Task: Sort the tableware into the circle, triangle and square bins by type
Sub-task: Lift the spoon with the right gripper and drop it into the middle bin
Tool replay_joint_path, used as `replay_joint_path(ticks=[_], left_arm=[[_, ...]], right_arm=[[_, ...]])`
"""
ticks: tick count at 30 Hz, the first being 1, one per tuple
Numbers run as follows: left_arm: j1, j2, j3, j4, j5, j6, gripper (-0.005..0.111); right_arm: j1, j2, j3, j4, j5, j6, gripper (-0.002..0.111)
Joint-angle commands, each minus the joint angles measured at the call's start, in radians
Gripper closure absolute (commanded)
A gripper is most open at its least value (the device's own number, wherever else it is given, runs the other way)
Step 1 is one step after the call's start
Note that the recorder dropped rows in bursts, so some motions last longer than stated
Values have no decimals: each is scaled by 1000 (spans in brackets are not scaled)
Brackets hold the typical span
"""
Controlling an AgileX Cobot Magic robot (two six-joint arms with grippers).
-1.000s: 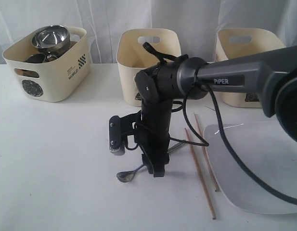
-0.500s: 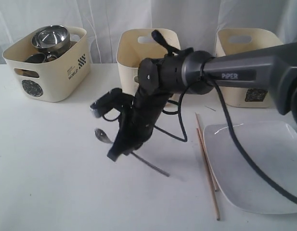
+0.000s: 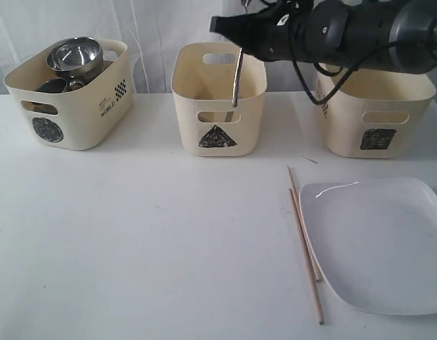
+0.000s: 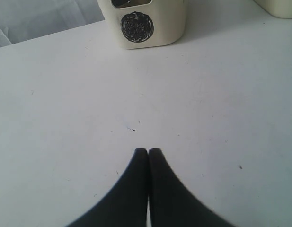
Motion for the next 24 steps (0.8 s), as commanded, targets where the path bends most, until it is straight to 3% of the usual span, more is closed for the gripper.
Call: replay_joint_path(ticks=[1, 12, 15, 20, 24], left_arm=[[1, -4, 4, -2, -5, -7, 107], [1, -4, 4, -2, -5, -7, 107], [1, -4, 4, -2, -5, -7, 107], [1, -4, 4, -2, -5, -7, 107], [1, -4, 4, -2, -5, -7, 107]], right_arm=[[-29, 41, -85, 5, -56, 44, 108], [-39, 315, -411, -2, 93, 28, 108], [-39, 352, -446, -2, 123, -30, 97], [-39, 342, -450, -2, 171, -78, 66], [-39, 292, -448, -25, 283, -131, 66]])
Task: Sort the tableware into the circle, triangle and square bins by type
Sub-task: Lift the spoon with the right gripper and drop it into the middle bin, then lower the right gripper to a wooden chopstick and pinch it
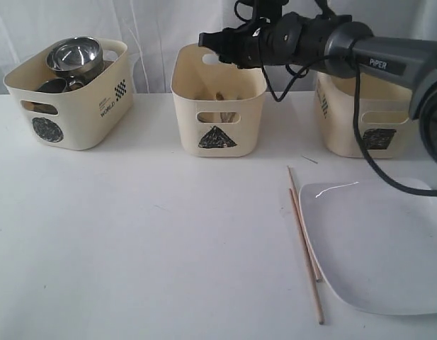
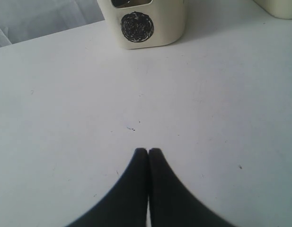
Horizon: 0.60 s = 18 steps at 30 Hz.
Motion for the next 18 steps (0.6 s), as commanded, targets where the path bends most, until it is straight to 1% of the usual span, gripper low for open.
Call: replay_joint_path(ticks=[1, 5, 10, 12, 15, 18], left_arm=[[1, -4, 4, -2, -5, -7, 107], [1, -4, 4, -2, -5, -7, 107], [1, -4, 4, -2, -5, -7, 107], [1, -4, 4, -2, -5, -7, 107], [1, -4, 4, -2, -5, -7, 107], [1, -4, 4, -2, -5, -7, 107]], right_arm=[[-6, -79, -6, -46, 156, -58, 67], [8, -163, 77, -142, 317, -34, 68], [29, -300, 274, -403, 444, 172, 68], [44, -340, 347, -454, 498, 204, 68], [74, -391, 458, -508, 510, 225, 68], [91, -394, 511, -603, 503, 366, 66]])
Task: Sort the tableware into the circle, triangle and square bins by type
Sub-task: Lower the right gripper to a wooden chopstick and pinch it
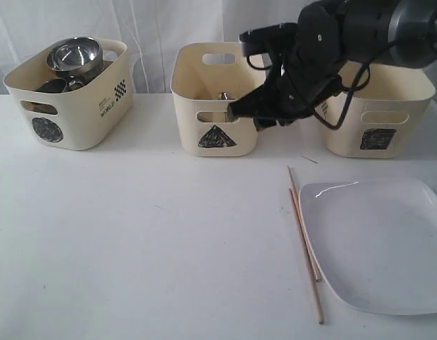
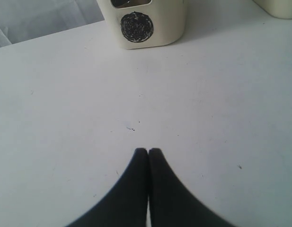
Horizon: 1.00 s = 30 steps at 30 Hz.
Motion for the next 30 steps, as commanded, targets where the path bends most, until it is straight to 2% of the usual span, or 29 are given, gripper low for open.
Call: replay_joint_path(ticks=[1, 7, 19, 30], left_arm=[[1, -4, 4, -2, -5, -7, 107], [1, -4, 4, -2, -5, -7, 107], [1, -4, 4, -2, -5, -7, 107], [1, -4, 4, -2, -5, -7, 107]], right_arm=[[26, -17, 85, -140, -3, 209, 64], [25, 48, 81, -264, -17, 286, 47], [-39, 212, -44, -284, -9, 447, 54], [-55, 322, -128, -250, 82, 447, 54]])
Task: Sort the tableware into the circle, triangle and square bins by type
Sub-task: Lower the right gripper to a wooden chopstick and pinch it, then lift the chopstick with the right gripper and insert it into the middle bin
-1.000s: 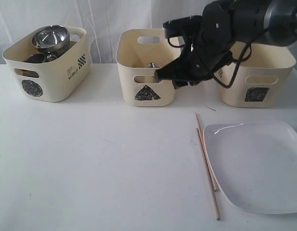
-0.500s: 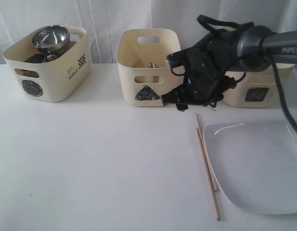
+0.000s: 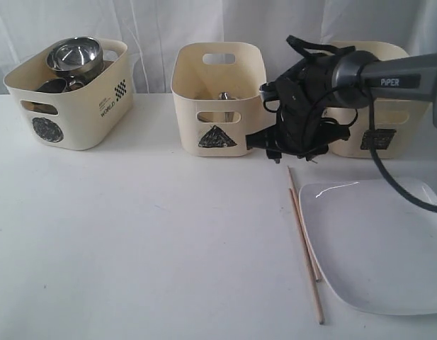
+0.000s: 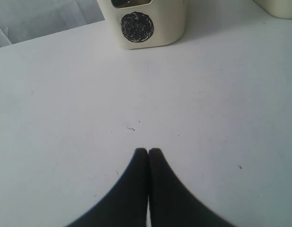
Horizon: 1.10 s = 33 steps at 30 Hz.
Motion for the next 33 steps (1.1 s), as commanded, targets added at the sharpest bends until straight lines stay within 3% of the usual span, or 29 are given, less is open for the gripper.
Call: replay_joint_path(ticks=[1, 7, 10, 19, 23, 33], left_arm=[[1, -4, 4, -2, -5, -7, 107], [1, -4, 4, -2, -5, -7, 107], [1, -4, 4, -2, -5, -7, 107], [1, -4, 4, -2, -5, -7, 107], [1, -4, 4, -2, -5, -7, 107], [1, -4, 4, -2, -5, -7, 107]], right_arm=[[-7, 32, -15, 30, 41, 5, 54], [-7, 42, -15, 56, 53, 2, 54], [-7, 58, -17, 48, 50, 2, 60], [-7, 98, -17, 59, 43, 2, 89], [-7, 52, -17, 61, 7, 2, 108], [-7, -111, -17, 131, 8, -22, 108]])
